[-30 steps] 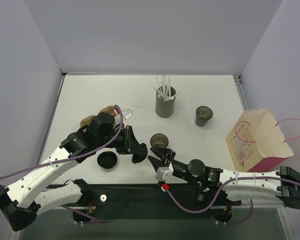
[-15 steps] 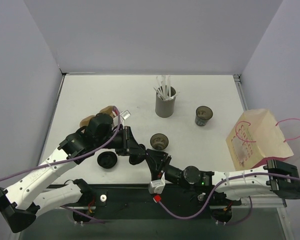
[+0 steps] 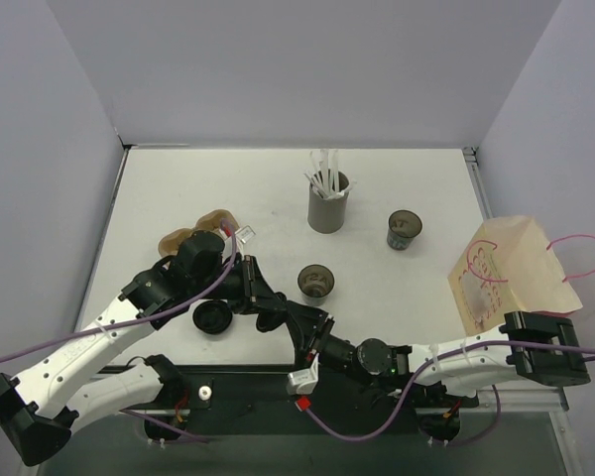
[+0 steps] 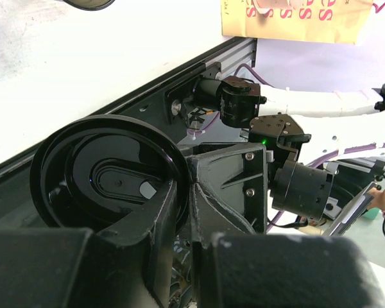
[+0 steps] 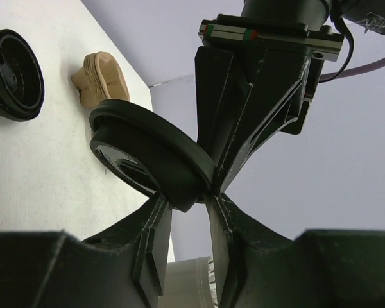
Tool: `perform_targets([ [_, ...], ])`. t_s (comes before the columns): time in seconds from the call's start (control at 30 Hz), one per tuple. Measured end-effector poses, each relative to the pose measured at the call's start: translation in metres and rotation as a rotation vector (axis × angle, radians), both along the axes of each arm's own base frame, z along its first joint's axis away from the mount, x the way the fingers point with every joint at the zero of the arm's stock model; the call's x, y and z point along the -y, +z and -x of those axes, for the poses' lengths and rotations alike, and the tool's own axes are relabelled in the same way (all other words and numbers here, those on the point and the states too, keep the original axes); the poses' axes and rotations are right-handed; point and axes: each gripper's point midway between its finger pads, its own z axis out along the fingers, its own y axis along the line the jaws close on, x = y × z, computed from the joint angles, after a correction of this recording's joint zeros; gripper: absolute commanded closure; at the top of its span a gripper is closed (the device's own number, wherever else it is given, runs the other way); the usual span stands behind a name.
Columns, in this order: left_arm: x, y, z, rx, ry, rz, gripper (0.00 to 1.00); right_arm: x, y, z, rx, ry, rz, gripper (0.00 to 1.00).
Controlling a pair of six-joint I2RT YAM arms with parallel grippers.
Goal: Pack the takeout coffee
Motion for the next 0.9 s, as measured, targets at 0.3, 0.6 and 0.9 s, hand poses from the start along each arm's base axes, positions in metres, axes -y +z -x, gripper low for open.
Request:
perform_targets([
  [0.3,0.002,-0.001,-0.003,-0.035,0.043,0.038,0.84,0.003,-0.002,-0.002,0.002,-0.030,0.000,0.79],
  [0.6,0.000,0.002,-0.009,-0.051,0.104,0.082,0.74,0.002,-0.003,-0.003,-0.021,-0.041,-0.023,1.00],
  [0.9,-0.002,0.004,-0.016,-0.002,0.111,0.071,0.43,0.001,0.004,0.002,-0.085,-0.048,-0.079,1.00],
])
